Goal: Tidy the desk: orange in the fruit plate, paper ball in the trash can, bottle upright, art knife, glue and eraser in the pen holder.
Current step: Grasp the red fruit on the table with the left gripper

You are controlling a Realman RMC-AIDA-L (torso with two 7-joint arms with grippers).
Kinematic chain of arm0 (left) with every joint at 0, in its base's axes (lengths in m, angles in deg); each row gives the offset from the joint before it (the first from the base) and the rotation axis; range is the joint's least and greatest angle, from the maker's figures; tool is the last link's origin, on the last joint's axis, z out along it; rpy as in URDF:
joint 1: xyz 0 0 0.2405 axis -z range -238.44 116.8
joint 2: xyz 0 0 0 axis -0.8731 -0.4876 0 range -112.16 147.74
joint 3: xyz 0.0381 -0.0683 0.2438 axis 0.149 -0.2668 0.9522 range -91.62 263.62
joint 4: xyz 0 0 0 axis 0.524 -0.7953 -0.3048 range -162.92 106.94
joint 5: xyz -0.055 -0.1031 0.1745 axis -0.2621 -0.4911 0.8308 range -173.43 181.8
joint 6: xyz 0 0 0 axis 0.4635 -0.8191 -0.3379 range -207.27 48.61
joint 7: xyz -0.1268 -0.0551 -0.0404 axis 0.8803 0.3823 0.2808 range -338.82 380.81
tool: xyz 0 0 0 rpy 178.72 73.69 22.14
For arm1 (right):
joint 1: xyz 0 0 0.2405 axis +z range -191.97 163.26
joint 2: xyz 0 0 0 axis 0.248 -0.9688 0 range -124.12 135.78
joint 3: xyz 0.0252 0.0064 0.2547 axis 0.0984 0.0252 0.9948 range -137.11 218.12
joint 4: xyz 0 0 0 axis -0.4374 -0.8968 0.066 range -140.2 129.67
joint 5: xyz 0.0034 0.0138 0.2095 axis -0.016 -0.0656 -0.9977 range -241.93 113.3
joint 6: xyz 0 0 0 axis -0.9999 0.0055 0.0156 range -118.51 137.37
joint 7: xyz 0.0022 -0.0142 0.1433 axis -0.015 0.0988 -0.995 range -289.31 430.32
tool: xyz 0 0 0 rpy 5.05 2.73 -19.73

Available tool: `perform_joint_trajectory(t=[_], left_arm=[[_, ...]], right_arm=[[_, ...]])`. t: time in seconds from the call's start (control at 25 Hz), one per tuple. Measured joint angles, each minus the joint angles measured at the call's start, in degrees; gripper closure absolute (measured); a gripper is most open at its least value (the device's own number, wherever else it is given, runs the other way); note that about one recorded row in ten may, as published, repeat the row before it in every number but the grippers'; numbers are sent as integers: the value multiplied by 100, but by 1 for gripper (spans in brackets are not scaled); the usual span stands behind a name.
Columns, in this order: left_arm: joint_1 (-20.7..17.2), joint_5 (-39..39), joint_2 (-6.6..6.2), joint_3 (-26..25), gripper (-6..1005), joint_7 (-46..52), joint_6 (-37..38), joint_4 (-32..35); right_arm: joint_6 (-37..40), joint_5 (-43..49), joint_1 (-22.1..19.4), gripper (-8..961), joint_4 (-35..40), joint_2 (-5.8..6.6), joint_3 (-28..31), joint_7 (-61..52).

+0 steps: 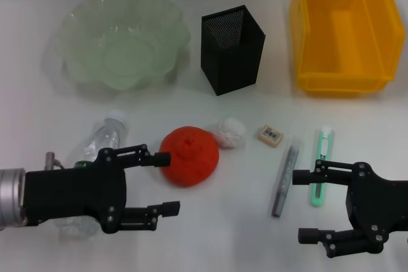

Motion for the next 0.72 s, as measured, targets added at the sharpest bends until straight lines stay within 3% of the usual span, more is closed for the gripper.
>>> perform_joint_trajectory(t=[0.48,0.6,0.72], left_arm=[[151,-315,18,15,216,-152,-329,-127],[517,-602,20,421,216,-261,-1298,-442],[706,-632,19,667,217,-270,-1719,-582]], right_arm=[[-192,0,-142,125,78,-60,124,18],[-288,-7,-215,125,85,-95,255,31],[-376,-8,-290,125,61,-102,360,85]])
